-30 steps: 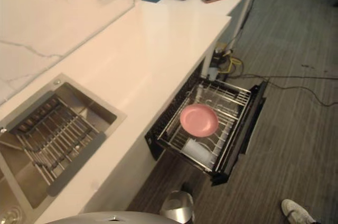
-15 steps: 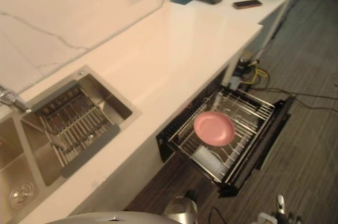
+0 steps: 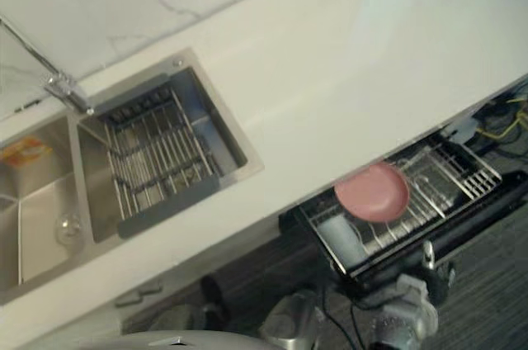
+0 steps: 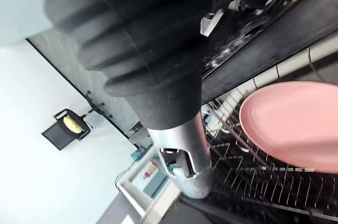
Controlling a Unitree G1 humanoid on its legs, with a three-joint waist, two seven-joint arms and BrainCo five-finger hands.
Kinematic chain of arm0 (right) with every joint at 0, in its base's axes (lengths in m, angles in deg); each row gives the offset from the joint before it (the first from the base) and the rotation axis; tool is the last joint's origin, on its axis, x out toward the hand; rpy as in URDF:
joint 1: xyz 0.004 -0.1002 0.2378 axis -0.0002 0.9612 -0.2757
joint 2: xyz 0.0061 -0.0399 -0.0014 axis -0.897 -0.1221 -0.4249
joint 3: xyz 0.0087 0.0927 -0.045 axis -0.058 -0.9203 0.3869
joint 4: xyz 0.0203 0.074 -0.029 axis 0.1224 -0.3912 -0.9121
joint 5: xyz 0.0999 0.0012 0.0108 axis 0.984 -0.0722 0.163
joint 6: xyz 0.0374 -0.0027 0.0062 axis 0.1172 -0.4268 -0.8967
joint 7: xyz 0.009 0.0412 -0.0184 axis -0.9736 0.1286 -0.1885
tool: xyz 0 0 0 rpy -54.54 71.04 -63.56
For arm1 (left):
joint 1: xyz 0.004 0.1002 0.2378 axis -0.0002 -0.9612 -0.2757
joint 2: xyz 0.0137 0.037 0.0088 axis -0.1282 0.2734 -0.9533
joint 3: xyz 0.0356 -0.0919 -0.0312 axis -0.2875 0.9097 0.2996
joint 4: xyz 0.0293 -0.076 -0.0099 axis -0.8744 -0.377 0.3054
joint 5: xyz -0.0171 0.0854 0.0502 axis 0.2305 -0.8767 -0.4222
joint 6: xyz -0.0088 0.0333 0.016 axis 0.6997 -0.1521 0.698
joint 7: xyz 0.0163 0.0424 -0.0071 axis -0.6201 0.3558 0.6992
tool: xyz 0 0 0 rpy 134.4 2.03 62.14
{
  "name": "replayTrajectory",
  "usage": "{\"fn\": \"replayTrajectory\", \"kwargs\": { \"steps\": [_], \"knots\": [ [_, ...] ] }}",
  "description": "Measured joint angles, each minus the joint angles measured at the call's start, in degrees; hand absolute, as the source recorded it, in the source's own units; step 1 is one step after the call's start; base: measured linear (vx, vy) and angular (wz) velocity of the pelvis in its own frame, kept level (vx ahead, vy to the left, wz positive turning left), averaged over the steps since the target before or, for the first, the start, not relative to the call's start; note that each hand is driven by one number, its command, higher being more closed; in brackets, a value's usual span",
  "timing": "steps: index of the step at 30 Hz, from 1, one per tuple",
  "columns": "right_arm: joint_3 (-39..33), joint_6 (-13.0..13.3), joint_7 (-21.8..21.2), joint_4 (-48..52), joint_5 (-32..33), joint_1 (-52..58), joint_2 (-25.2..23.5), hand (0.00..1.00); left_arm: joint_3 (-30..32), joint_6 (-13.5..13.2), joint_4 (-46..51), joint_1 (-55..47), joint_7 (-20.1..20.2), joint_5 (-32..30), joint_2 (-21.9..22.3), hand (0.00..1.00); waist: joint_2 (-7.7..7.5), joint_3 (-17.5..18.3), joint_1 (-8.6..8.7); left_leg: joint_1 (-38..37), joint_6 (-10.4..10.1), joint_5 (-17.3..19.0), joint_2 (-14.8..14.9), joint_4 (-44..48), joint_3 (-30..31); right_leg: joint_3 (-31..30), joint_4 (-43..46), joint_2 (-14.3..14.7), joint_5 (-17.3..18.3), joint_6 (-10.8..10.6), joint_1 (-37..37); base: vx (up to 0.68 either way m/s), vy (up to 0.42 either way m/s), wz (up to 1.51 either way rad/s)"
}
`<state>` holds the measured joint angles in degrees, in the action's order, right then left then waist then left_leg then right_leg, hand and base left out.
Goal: Walk over to the sink, pick up the cup, carry it to the dishwasher, place the cup inside the dishwasher, then close the dishwasher door
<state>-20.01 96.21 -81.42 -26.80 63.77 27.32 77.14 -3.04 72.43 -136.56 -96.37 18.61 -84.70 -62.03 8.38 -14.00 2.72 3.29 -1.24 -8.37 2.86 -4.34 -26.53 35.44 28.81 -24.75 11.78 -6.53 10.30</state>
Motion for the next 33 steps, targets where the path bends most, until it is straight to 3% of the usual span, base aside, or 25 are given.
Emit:
{"fn": "replayTrajectory", "kwargs": {
  "steps": [4,7,10,12,15,19,20,22,24,27,30,33],
  "knots": [
    [5.47,-1.56,-0.84,6.07,-1.10,-4.06,2.45,0.00,0.00,-0.16,0.15,0.16,-0.14,-0.08,1.50,0.00,2.44,-1.47,-0.83,0.91,1.45,1.16,-0.13,0.83,-1.39,0.37,3.09,-1.48,1.09,-0.44,1.19,-0.06,-0.023,0.10],
    [7.47,-3.82,-1.49,6.08,-0.45,-7.08,4.71,0.00,0.00,-0.50,0.48,0.31,-0.32,-0.02,1.53,0.00,2.66,-1.39,-0.62,1.75,3.09,0.98,0.05,1.41,-5.26,1.32,5.12,-3.35,1.85,-0.26,1.94,0.02,-0.016,0.35],
    [7.48,-6.50,-2.05,6.07,1.92,-10.66,6.67,0.00,-0.45,-0.96,2.22,0.79,-0.24,1.64,1.51,0.00,2.49,-1.51,-1.93,3.39,1.62,-1.09,-0.73,1.27,-4.03,1.68,8.70,-5.41,2.93,0.35,3.64,0.01,-0.046,0.40],
    [7.09,-6.01,-2.77,7.00,3.43,-11.08,6.72,0.00,-1.13,-1.24,2.78,1.40,-0.05,2.09,1.52,0.00,2.08,-2.88,-1.12,5.11,1.46,-2.42,-0.76,1.01,-2.31,1.73,10.00,-5.67,3.27,0.82,4.98,-0.02,-0.059,0.39],
    [7.10,-6.14,-2.66,7.16,3.34,-11.27,7.00,0.00,-1.25,-1.49,3.40,1.90,-0.05,2.10,1.57,0.00,1.76,-3.54,-1.28,6.14,1.67,-2.53,-0.74,0.72,-1.76,1.74,10.22,-5.69,3.86,0.68,5.51,-0.08,-0.021,0.13],
    [7.90,-5.59,-2.26,7.15,0.90,-12.23,7.25,0.00,-1.20,-1.32,4.14,2.25,0.09,4.10,1.58,0.00,2.33,-4.33,-1.29,6.28,0.83,-1.25,0.70,-0.44,-4.35,2.20,8.70,-4.37,3.25,1.38,5.79,-0.08,-0.006,-0.02],
    [9.29,-5.12,-1.78,7.08,0.19,-12.15,7.34,0.00,-1.06,-0.89,3.98,2.43,0.10,6.14,1.60,0.00,2.05,-4.51,-1.25,5.60,0.83,-0.03,1.56,0.11,-6.72,2.47,7.57,-4.19,2.43,1.85,5.66,0.03,-0.031,-0.13],
    [11.49,-4.91,-1.51,7.16,-0.92,-10.42,7.47,0.00,0.28,0.75,3.08,3.05,0.11,9.25,1.83,0.00,1.66,-4.77,-1.21,5.37,1.35,-2.43,2.74,2.90,-7.48,2.20,8.61,-3.98,3.05,1.74,4.92,0.03,-0.066,-0.07],
    [14.15,-4.74,-1.59,8.31,-2.32,-5.46,6.14,0.00,0.83,1.01,2.20,3.44,0.02,13.20,1.92,0.00,0.56,-4.88,-0.97,3.59,1.13,-1.86,2.67,3.17,-6.64,2.66,8.26,-3.89,3.43,1.22,2.27,0.00,-0.062,0.10],
    [22.65,-5.54,-5.62,7.94,-5.45,4.01,1.38,0.00,4.40,2.55,-1.00,4.57,-0.70,21.99,1.72,0.00,-1.60,-3.46,-0.78,1.78,0.01,-0.72,4.09,3.27,-6.89,3.09,6.29,-1.83,3.49,1.11,-0.25,0.02,-0.047,-0.11],
    [26.45,-8.93,-9.33,-0.98,-3.03,13.23,-7.10,0.00,6.46,7.14,-3.75,4.31,-3.13,34.78,0.86,0.00,-3.93,-1.52,-0.58,-0.71,-0.96,-0.91,5.37,3.04,-7.77,3.03,3.80,0.33,3.25,0.97,-3.71,0.02,-0.053,-0.15],
    [24.37,-10.81,-11.86,-10.32,-0.09,15.27,-8.00,0.00,6.72,8.28,-5.92,2.40,-4.68,43.39,1.41,0.00,-4.55,1.04,-0.20,-3.97,-1.75,-1.11,5.44,1.03,-8.28,1.64,0.49,2.28,1.90,0.64,-6.27,0.03,-0.016,-0.20]
  ]
}}
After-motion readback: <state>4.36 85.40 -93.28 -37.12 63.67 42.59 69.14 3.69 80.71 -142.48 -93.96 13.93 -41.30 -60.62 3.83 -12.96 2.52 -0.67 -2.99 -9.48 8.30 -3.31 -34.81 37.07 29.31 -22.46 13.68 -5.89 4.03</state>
